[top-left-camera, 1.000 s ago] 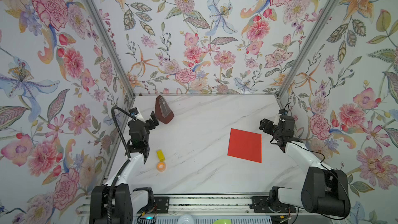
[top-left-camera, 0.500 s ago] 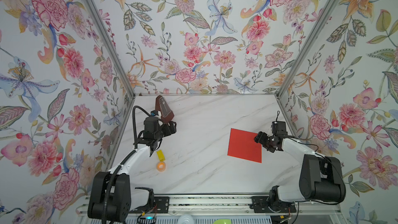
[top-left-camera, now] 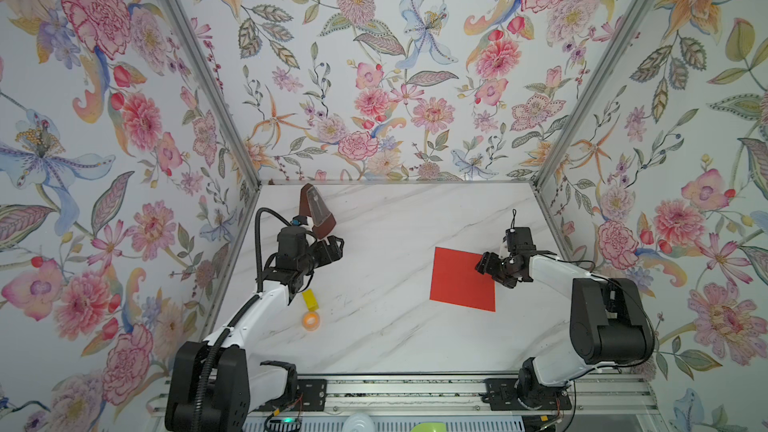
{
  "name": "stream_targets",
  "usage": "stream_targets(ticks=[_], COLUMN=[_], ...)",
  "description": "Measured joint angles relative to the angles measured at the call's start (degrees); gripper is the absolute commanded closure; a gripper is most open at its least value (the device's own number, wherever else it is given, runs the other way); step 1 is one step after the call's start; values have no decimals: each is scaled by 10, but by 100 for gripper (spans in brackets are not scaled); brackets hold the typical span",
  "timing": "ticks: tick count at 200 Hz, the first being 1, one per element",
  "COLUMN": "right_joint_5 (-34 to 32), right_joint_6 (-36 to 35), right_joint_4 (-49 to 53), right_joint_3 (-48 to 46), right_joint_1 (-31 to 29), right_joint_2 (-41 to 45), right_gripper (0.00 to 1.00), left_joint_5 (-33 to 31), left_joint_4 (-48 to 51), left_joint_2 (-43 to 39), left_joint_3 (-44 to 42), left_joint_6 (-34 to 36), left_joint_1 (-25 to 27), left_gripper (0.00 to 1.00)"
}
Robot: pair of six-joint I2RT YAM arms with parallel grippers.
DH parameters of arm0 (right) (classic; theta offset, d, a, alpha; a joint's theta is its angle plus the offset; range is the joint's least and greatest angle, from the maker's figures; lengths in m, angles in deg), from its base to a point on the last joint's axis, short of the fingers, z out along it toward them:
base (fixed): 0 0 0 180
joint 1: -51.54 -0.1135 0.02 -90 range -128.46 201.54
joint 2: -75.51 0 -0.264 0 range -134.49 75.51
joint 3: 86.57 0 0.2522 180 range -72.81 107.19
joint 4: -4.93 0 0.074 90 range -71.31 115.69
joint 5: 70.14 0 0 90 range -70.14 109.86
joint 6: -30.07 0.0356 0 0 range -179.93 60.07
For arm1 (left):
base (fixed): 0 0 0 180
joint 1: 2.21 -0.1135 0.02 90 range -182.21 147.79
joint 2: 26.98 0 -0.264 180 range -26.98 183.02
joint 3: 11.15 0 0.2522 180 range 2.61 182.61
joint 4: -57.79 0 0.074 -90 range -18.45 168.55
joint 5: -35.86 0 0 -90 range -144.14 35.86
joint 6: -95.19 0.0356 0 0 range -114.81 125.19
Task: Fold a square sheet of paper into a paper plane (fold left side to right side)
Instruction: 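Move both grippers toward the red paper sheet from either side, then grasp the red sheet's edges with left and right grippers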
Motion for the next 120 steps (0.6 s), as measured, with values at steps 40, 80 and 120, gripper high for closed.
stream_targets(ticks=[40, 80, 120], right_joint_5=[-2, -3, 5], right_joint_6=[41, 102, 150], right_joint_4=[-1, -9, -43], right_joint_3=[34, 69, 94], right_joint_1=[-95, -181, -235], right_joint_2=[-33, -64, -95], right_gripper=[26, 27, 27], left_joint_5=[-2, -9, -19], left_joint_4=[1, 3, 4], left_joint_2=[-1, -7, -10], left_joint_3=[0, -4, -23], left_joint_6=[-15, -35, -58], left_joint_1=[15, 45, 97], left_gripper=[9, 11, 16])
